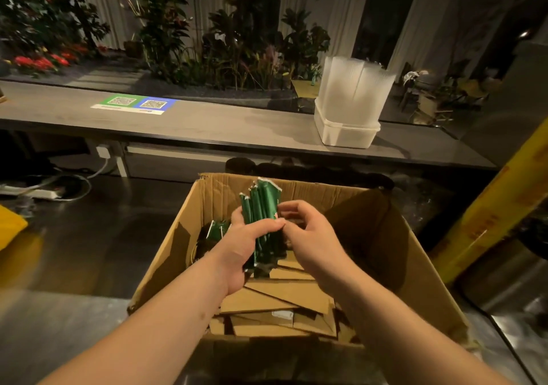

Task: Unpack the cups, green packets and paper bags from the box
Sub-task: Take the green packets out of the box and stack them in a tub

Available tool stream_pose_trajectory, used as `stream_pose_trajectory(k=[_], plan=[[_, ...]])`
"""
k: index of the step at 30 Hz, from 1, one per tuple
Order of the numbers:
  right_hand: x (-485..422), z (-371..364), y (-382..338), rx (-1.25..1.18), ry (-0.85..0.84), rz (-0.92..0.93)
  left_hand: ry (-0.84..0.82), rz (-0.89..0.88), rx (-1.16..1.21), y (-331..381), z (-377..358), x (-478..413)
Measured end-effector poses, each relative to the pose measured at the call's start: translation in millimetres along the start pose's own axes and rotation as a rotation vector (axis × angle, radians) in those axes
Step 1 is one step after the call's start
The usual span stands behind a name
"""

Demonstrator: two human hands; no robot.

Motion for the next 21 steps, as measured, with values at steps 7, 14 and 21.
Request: stream_pose_trajectory(k=[7, 14, 21], plan=[[92, 63, -33, 0.084, -0.019, 0.028, -0.106, 0.041, -0.047, 7, -63, 83], [204, 111, 15, 0.024, -0.042, -0.116, -0.24, 0.231, -0.028, -71, -124, 165], [226, 105, 128, 0.133, -0.113, -0.436, -0.118, 0.503, -0.073, -168, -124, 165]])
Point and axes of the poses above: each hand's wrist, its own x-axis away from the middle knuckle, its own z-axis out of the back of the hand, y = z × x, the point moved 5 cm from there along -x, towards the middle knuckle, and after that the axes turned 4 degrees about -z, right-handed, at the moved point
